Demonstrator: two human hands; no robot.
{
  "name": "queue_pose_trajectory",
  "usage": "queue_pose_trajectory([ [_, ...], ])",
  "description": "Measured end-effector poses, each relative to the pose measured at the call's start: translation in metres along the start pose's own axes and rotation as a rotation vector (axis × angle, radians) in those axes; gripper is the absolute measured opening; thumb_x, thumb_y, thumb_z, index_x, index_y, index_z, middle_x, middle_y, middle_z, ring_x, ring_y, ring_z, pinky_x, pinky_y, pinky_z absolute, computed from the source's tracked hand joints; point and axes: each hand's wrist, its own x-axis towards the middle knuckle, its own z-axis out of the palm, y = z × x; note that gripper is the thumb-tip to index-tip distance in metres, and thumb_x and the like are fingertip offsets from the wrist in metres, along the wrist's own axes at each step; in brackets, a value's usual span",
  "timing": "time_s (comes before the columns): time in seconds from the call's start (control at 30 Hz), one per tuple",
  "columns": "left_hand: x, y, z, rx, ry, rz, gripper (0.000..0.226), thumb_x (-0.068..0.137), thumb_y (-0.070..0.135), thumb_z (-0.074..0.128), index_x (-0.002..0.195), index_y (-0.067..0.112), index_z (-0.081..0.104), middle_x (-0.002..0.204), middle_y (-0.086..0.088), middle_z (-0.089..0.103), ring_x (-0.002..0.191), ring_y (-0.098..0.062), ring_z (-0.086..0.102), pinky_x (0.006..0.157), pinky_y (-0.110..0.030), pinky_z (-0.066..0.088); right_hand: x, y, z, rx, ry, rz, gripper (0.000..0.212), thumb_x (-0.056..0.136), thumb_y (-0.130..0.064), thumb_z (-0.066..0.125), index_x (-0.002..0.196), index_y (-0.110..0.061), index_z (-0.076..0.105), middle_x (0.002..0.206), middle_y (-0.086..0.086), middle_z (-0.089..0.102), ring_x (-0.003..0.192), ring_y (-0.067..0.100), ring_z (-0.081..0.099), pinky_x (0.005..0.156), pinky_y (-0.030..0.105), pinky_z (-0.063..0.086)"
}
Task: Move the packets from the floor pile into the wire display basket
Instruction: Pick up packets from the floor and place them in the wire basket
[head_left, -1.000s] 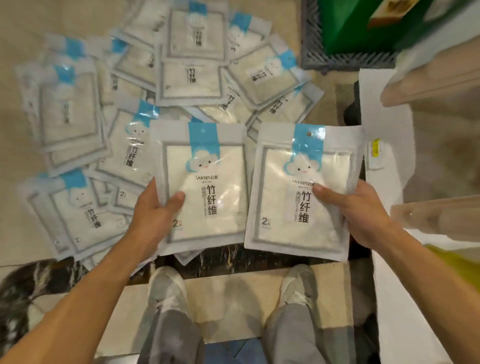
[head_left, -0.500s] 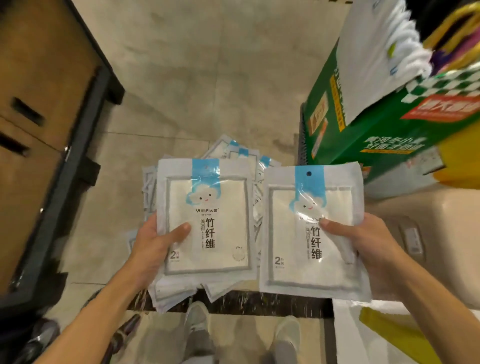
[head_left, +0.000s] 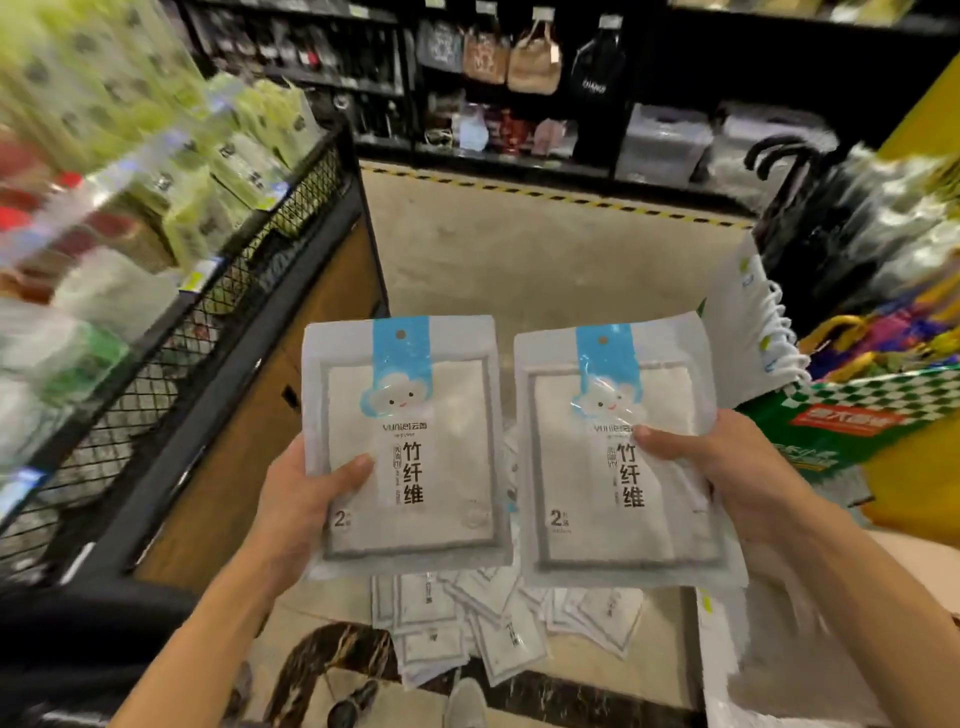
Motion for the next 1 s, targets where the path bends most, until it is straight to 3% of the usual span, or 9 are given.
queue_pose_trajectory([
  [0.1,-0.029,0.024,-0.032,0.018,0.065,0.028,0.048,0.078,0.010,0.081,0.122,0.013,0.062,0.109,-0.013,0.077,0.099,-0.035,0.075,0.080,-0.052,0.063,-0.018,-0.028,0.026,-0.013,-0.067,-0.048,0.031,0.082,-0.009,0.082,0.112,-0.006,0.075,0.102,0.014,0.079,0.092,0.034,0.077,0.084,0.044,0.061],
  [0.23,-0.075,0.043,-0.059,-0.019,0.163,0.107,0.051,0.072,0.016,0.088,0.117,0.014,0.065,0.107,-0.011,0.078,0.096,-0.031,0.076,0.073,-0.040,0.065,-0.034,-0.057,0.060,-0.043,-0.171,-0.113,0.028,0.081,-0.006,0.080,0.109,-0.006,0.074,0.099,0.013,0.080,0.088,0.031,0.078,0.084,0.046,0.061],
  [0.4,-0.135,0.054,-0.072,-0.047,0.307,0.185,0.079,0.054,0.040,0.089,0.123,0.010,0.063,0.111,-0.013,0.077,0.100,-0.034,0.075,0.082,-0.048,0.062,-0.045,-0.080,0.094,-0.066,-0.322,-0.157,0.025,0.080,-0.001,0.080,0.104,-0.003,0.074,0.095,0.017,0.079,0.082,0.032,0.078,0.069,0.042,0.065],
  [0.5,-0.175,0.058,-0.075,-0.045,0.399,0.212,0.076,0.059,0.039,0.089,0.124,0.009,0.063,0.113,-0.013,0.076,0.102,-0.034,0.074,0.085,-0.050,0.060,-0.049,-0.084,0.107,-0.088,-0.422,-0.189,0.033,0.074,-0.004,0.084,0.106,-0.002,0.075,0.097,0.018,0.079,0.085,0.034,0.078,0.072,0.043,0.065],
  [0.6,-0.217,0.051,-0.073,-0.044,0.499,0.240,0.052,0.080,0.022,0.085,0.125,0.007,0.062,0.113,-0.014,0.076,0.102,-0.034,0.075,0.078,-0.042,0.063,-0.060,-0.086,0.115,-0.081,-0.534,-0.185,0.032,0.076,-0.002,0.083,0.107,0.000,0.074,0.096,0.018,0.079,0.082,0.033,0.078,0.060,0.037,0.064],
  [0.73,-0.278,0.038,-0.063,-0.097,0.623,0.236,0.045,0.078,0.013,0.077,0.120,0.007,0.063,0.110,-0.013,0.077,0.096,-0.030,0.076,0.072,-0.034,0.063,-0.080,-0.084,0.125,-0.117,-0.692,-0.186,0.035,0.077,-0.005,0.082,0.110,0.000,0.073,0.096,0.018,0.079,0.084,0.034,0.078,0.060,0.039,0.064],
  [0.8,-0.310,0.032,-0.060,-0.105,0.668,0.248,0.057,0.071,0.025,0.090,0.118,0.008,0.064,0.110,-0.014,0.077,0.097,-0.031,0.076,0.073,-0.034,0.063,-0.094,-0.079,0.134,-0.126,-0.746,-0.190,0.032,0.079,-0.005,0.081,0.109,0.000,0.073,0.095,0.018,0.079,0.083,0.034,0.078,0.061,0.040,0.065],
  [0.9,-0.358,0.023,-0.058,-0.116,0.769,0.244,0.098,0.039,0.051,0.100,0.120,0.007,0.065,0.110,-0.015,0.077,0.098,-0.035,0.075,0.074,-0.040,0.064,-0.120,-0.068,0.153,-0.137,-0.831,-0.207,0.034,0.078,-0.004,0.081,0.111,-0.001,0.072,0.097,0.018,0.079,0.084,0.034,0.078,0.062,0.040,0.064],
  [1.0,-0.405,0.015,-0.062,-0.143,0.848,0.239,0.100,0.037,0.051,0.100,0.120,0.008,0.064,0.109,-0.015,0.077,0.099,-0.037,0.075,0.080,-0.049,0.063,-0.152,-0.057,0.172,-0.169,-0.929,-0.224,0.039,0.078,-0.008,0.081,0.115,-0.003,0.070,0.099,0.018,0.079,0.087,0.034,0.078,0.064,0.041,0.064],
])
